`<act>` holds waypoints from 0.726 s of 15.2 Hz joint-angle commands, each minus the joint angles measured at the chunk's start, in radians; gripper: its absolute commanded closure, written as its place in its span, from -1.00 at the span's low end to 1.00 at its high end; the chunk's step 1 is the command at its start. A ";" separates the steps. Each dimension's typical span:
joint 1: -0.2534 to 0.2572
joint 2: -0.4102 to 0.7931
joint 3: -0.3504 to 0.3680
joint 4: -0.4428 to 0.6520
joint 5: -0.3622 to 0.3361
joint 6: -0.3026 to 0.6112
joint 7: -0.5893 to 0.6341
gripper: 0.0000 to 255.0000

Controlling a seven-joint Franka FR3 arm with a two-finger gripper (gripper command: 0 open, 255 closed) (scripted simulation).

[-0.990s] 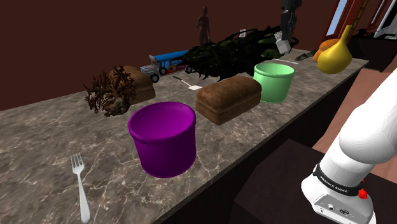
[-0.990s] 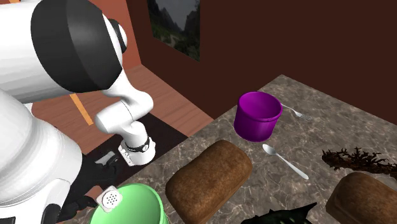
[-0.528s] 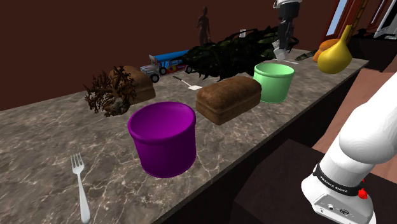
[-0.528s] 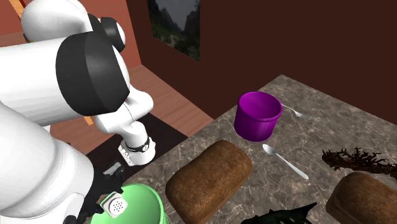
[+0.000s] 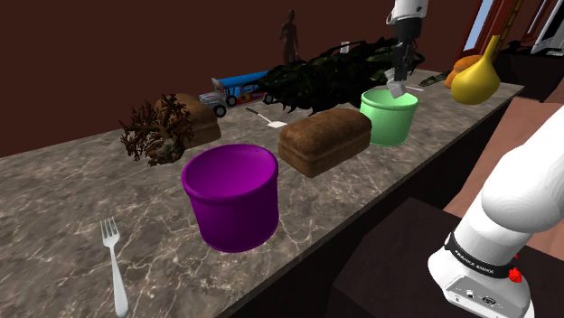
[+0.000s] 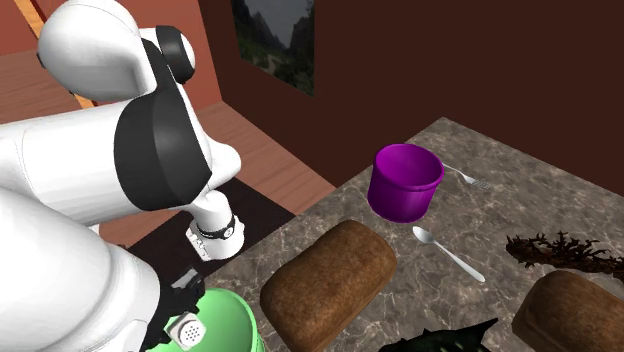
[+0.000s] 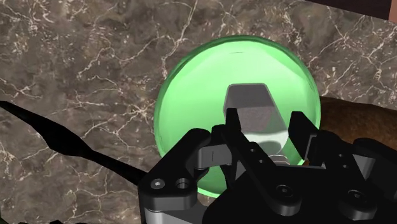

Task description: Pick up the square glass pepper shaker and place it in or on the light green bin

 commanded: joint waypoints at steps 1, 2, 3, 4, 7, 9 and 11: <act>0.000 0.000 0.001 -0.005 0.000 0.005 0.001 1.00; 0.000 0.000 0.001 -0.004 0.000 0.005 0.001 1.00; 0.000 0.000 0.001 -0.004 0.000 0.005 0.001 1.00; 0.000 0.000 0.001 -0.004 0.000 0.005 0.001 1.00; 0.000 0.000 0.001 -0.004 0.000 0.005 0.001 -1.00; 0.000 0.000 0.001 -0.004 0.000 0.005 0.001 -1.00; 0.000 0.000 0.001 -0.004 0.000 0.005 0.001 -1.00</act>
